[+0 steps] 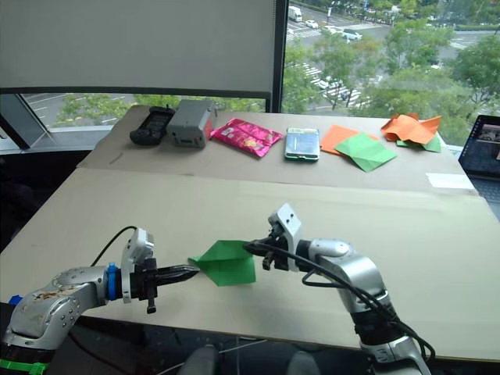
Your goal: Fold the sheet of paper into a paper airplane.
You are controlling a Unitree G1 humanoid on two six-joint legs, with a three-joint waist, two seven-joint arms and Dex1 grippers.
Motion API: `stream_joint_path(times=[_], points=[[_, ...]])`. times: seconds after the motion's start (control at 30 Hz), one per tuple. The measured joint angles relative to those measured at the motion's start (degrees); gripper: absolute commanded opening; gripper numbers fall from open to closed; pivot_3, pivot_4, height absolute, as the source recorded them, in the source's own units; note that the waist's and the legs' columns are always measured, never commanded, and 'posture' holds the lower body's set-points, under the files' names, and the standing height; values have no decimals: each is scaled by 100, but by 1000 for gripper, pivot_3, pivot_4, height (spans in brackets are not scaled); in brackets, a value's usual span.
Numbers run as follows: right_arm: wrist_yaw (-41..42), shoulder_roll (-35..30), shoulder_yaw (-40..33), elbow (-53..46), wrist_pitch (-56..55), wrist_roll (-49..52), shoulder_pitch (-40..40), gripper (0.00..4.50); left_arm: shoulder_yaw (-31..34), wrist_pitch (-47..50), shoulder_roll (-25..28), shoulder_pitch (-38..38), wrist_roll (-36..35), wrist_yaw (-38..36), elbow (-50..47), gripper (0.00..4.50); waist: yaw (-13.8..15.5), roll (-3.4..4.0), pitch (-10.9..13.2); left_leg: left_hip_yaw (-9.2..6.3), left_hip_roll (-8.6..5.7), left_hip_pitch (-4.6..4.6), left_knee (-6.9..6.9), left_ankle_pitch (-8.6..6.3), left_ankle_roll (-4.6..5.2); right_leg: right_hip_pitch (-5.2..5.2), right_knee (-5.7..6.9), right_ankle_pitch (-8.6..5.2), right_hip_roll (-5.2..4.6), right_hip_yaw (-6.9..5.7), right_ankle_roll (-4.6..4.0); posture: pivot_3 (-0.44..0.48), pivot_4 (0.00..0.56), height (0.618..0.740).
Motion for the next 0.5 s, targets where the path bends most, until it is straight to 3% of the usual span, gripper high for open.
stream_joint_path(times=[0.27, 0.5], points=[[-928, -952, 939, -135, -4850, -3288, 465, 21, 62, -15, -28, -279, -14, 46, 331, 0, 14, -9, -5, 0, -2, 8, 0, 1, -2, 4, -6, 0, 0, 0, 1, 0, 150, 713], [-2010, -1288, 1492, 898, -6945, -5272, 858, 21, -61, -12, -129, -371, -14, 20, 342, 0, 26, -17, -5, 1, -2, 13, 5, 5, -7, 19, -5, 0, 0, 1, 2, 0, 150, 713]])
